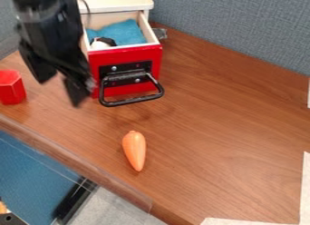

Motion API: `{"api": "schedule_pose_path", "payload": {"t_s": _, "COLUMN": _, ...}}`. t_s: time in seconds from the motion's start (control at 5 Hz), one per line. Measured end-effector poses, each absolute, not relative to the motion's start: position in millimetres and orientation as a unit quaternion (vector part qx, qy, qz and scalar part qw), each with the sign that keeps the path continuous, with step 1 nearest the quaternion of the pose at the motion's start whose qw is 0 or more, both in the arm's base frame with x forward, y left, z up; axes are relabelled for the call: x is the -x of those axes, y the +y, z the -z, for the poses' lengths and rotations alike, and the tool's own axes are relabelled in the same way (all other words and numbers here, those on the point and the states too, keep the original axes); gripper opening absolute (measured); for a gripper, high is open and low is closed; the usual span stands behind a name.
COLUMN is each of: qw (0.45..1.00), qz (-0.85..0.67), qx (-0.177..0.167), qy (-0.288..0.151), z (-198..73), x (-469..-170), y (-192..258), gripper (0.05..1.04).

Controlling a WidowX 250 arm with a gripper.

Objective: Close the drawer

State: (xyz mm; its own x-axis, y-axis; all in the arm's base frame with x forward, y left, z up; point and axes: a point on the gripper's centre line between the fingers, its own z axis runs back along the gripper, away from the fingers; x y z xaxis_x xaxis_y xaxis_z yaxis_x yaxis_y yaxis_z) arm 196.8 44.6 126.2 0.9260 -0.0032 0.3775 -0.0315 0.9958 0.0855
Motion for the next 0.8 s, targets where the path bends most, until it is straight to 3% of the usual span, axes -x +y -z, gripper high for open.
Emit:
{"api": "schedule_pose_path", "payload": {"t_s": 0.4, "qw": 0.936, "qz": -0.219, "qx": -0.103, "qy": -0.256, "z": -95, "x": -196, "y": 1, "gripper": 1.0}}
{"api": "schedule_pose_path", "payload": {"t_s": 0.6, "qw": 0.914, "qz": -0.292, "qx": -0.104, "qy": -0.262, "z": -70, "x": -208, "y": -1, "gripper": 1.0}}
{"api": "schedule_pose_path", "payload": {"t_s": 0.8, "qw": 0.906, "qz": -0.303, "qx": -0.104, "qy": -0.278, "z": -63, "x": -223, "y": -3, "gripper": 1.0}}
